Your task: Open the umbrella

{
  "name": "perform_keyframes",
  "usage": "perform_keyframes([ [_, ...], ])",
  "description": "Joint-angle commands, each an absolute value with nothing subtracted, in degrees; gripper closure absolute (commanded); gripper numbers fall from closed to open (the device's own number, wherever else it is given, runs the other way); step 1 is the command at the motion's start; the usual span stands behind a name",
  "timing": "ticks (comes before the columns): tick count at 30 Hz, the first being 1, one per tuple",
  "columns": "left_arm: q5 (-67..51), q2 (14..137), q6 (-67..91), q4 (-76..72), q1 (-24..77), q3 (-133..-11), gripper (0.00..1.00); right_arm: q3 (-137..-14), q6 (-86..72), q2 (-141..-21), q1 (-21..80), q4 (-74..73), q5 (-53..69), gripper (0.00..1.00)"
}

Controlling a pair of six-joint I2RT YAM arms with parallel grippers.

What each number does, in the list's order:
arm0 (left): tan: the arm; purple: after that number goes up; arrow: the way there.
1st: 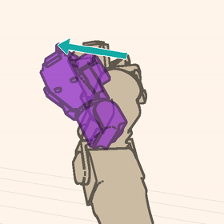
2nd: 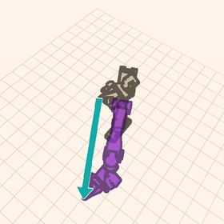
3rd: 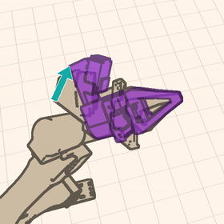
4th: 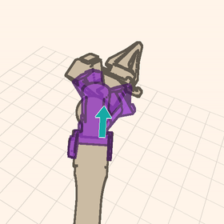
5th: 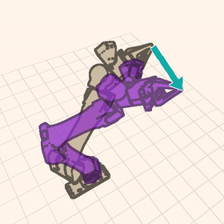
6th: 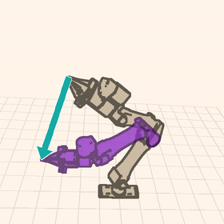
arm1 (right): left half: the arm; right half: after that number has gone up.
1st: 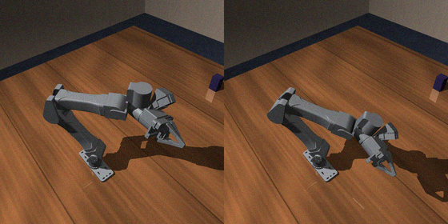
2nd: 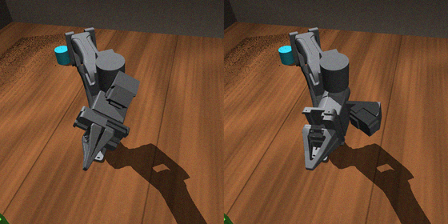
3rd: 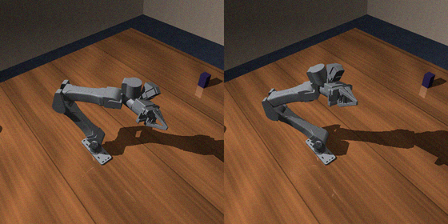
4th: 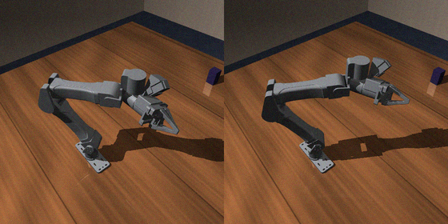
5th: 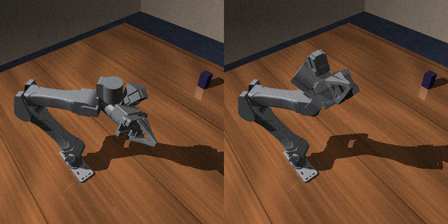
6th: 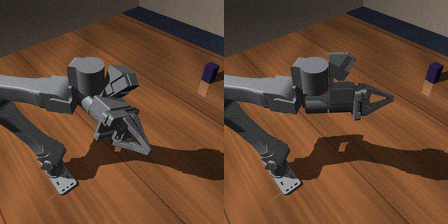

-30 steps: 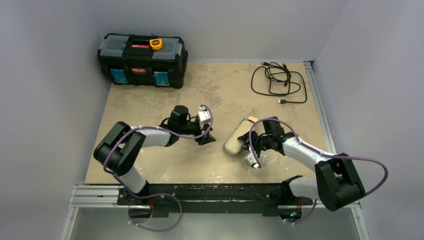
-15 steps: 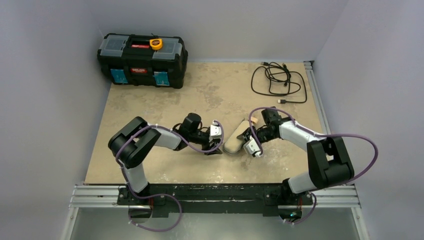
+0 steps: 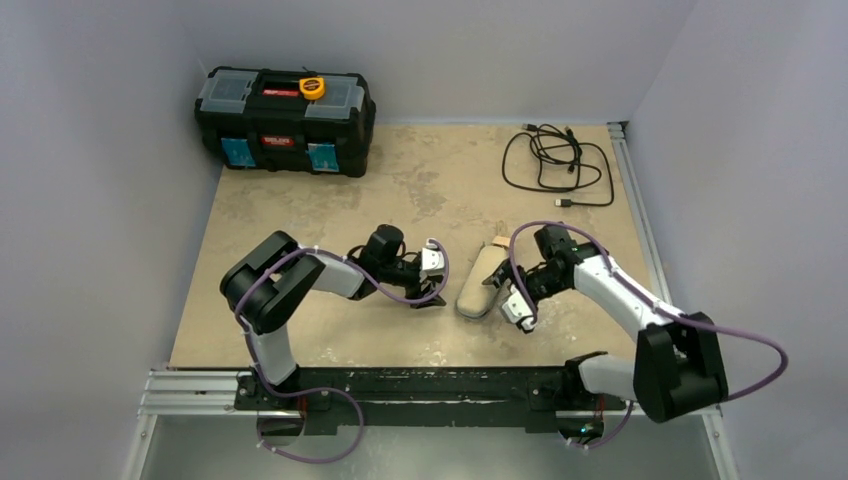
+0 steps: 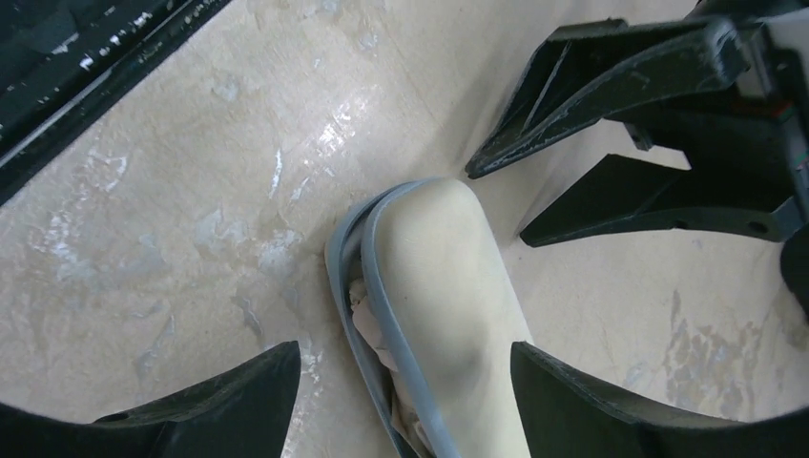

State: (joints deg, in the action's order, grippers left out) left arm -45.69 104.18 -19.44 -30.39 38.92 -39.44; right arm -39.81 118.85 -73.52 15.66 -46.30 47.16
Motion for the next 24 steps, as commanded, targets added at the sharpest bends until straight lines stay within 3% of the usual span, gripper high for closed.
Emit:
perform_keyframes([
  [1, -46.25, 101.78, -19.34, -33.27, 39.02, -40.44, 0.42, -42.40, 126.90, -66.07, 15.61, -53.53, 48.51, 0.21],
  [5, -47.12, 102.07, -20.39, -33.12, 39.43, -40.87, 0.43, -42.91, 103.87, -59.85, 15.60, -46.87, 45.89, 0.23],
  [8, -47.28, 102.57, -20.61, -33.56, 40.49, -40.89, 0.45, -45.69, 81.60, -58.71, 15.64, -40.76, 42.22, 0.31],
  [10, -46.95, 103.01, -20.39, -34.68, 41.35, -40.72, 0.45, -48.92, 65.97, -60.10, 15.61, -36.44, 38.90, 0.38],
  [15, -45.52, 103.40, -19.43, -36.91, 43.04, -40.58, 0.48, -61.33, 32.14, -71.14, 15.60, -35.54, 29.31, 0.44],
  [24, -43.15, 103.05, -18.77, -38.76, 45.68, -39.66, 0.57, -65.66, 12.12, -81.76, 15.56, -44.40, 24.48, 0.35],
])
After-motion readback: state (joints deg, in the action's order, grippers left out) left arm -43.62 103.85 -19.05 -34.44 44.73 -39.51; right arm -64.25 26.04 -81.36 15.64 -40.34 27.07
